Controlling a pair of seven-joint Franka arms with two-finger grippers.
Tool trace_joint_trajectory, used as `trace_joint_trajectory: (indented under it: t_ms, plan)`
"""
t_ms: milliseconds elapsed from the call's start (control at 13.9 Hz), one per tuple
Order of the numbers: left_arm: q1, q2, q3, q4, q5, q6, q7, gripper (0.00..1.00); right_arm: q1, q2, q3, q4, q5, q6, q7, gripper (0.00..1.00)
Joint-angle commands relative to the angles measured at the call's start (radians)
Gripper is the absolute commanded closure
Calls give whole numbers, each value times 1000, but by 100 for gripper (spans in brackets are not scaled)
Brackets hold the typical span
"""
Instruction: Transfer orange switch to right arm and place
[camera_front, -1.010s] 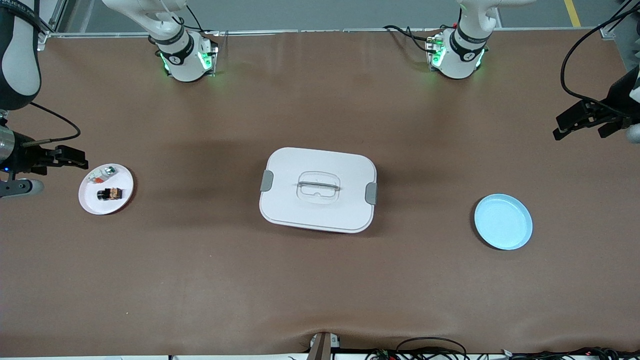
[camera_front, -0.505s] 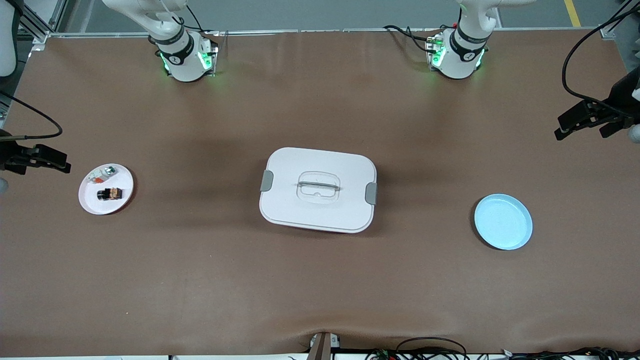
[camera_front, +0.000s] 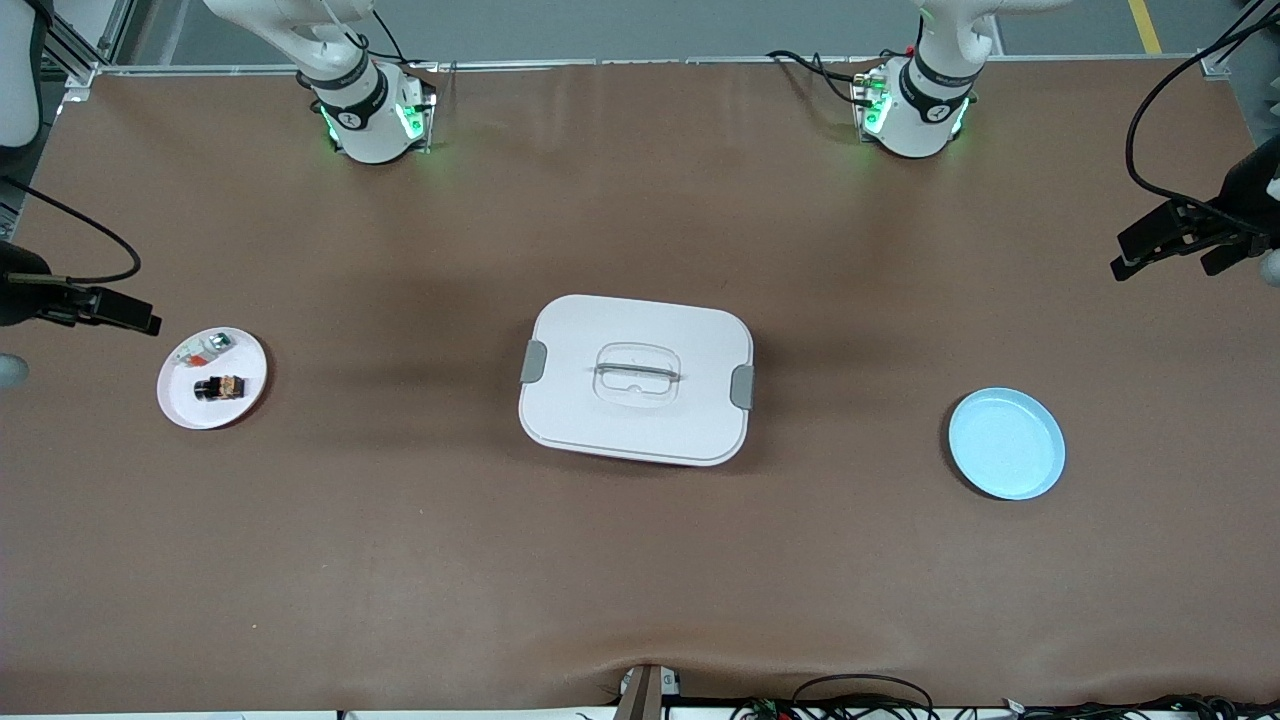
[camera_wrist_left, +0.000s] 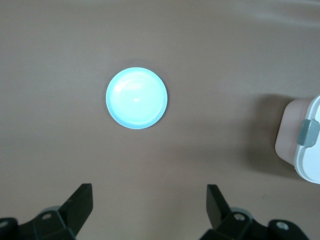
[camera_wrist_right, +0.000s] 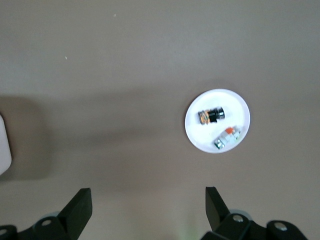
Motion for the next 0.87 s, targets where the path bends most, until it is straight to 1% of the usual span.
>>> trace_joint_trajectory:
  t_ms: [0, 72, 144, 289, 361, 577, 794]
  plan:
    - [2, -1, 3, 13, -5, -20, 17, 0, 7, -62, 0, 7, 17, -91, 18, 0]
    - [2, -1, 3, 15, -7, -20, 17, 0, 9, -62, 0, 10, 20, -123, 18, 0]
    - [2, -1, 3, 15, -7, -20, 12, 0, 12, -65, 0, 12, 41, -141, 18, 0]
    - [2, -1, 3, 13, -7, -20, 14, 0, 1, -95, -8, 12, 81, -161, 13, 0]
    - [2, -1, 3, 15, -8, -20, 14, 0, 3, -114, -6, 12, 88, -169, -10, 0]
    - [2, -3, 2, 15, -8, -20, 12, 0, 1, -160, -12, 9, 80, -186, -92, 0]
    - [0, -3, 0, 19, -10, -22, 11, 0, 9, -175, -9, -5, 80, -181, -90, 0]
